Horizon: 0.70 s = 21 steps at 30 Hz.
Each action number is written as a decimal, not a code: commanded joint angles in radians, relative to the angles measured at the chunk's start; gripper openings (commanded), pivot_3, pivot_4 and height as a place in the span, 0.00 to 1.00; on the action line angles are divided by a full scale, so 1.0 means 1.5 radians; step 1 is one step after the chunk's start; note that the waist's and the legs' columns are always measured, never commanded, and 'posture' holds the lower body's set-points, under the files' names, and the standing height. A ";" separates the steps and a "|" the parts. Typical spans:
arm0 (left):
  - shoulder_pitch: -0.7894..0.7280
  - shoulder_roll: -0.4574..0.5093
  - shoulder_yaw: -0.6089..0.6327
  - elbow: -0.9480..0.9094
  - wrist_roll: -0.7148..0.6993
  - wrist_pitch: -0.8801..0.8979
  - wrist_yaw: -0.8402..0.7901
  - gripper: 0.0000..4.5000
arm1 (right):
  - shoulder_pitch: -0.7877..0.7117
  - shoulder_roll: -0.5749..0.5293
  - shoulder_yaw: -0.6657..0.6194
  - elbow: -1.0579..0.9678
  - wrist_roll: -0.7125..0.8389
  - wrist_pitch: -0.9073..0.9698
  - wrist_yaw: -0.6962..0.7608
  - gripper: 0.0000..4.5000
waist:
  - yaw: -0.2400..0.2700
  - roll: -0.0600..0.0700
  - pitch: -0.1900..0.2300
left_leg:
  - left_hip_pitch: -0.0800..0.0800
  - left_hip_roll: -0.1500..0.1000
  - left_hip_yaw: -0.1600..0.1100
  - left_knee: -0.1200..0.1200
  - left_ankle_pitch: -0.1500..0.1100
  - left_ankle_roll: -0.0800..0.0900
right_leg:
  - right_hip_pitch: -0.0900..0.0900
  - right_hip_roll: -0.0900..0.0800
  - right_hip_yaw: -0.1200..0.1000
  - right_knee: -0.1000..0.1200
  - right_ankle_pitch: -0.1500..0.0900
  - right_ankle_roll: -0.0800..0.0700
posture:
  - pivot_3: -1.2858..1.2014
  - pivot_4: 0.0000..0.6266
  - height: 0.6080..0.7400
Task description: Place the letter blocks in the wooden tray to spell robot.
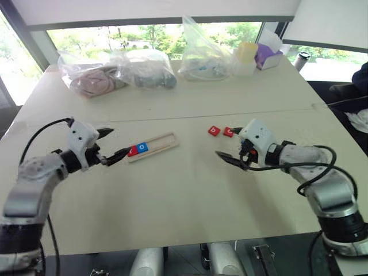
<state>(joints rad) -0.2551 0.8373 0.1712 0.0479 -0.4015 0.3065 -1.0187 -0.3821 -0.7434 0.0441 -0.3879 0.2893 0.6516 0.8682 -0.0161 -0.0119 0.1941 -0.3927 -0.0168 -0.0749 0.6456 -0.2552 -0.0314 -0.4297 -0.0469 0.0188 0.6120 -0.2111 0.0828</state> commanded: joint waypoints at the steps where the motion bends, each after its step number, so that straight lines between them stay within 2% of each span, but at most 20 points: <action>1: -0.057 0.031 -0.057 0.091 0.019 -0.041 -0.135 1.00 | -0.013 -0.026 -0.018 -0.022 0.064 -0.001 0.076 0.99 | 0.002 0.000 0.000 | 0.000 0.000 0.000 0.000 0.000 0.000 | 0.000 0.000 0.000 0.000 0.000 0.000 | 0.52 0.24 1.00; 14: -0.313 -0.052 -0.171 0.479 0.166 -0.259 -0.239 1.00 | -0.023 -0.023 -0.008 -0.063 0.085 0.019 0.053 0.99 | 0.002 -0.001 0.000 | -0.001 0.000 0.000 0.000 0.000 0.000 | 0.000 -0.001 0.000 0.000 0.002 -0.002 | 0.52 0.24 1.00; 21: -0.359 -0.084 -0.183 0.572 0.198 -0.302 -0.263 1.00 | -0.007 -0.025 -0.014 -0.096 0.096 0.041 0.026 0.99 | 0.002 -0.001 0.000 | -0.001 0.000 0.000 0.000 0.000 0.000 | 0.000 -0.001 0.000 0.001 0.002 -0.001 | 0.52 0.24 1.00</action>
<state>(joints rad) -0.7635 0.7022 -0.1063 0.8976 -0.1126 -0.1204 -1.3990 -0.3915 -0.7735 0.0483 -0.4922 0.4163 0.7136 0.9169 -0.0132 -0.0131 0.1945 -0.3936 -0.0176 -0.0744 0.6460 -0.2551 -0.0313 -0.4303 -0.0482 0.0192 0.6131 -0.2087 0.0806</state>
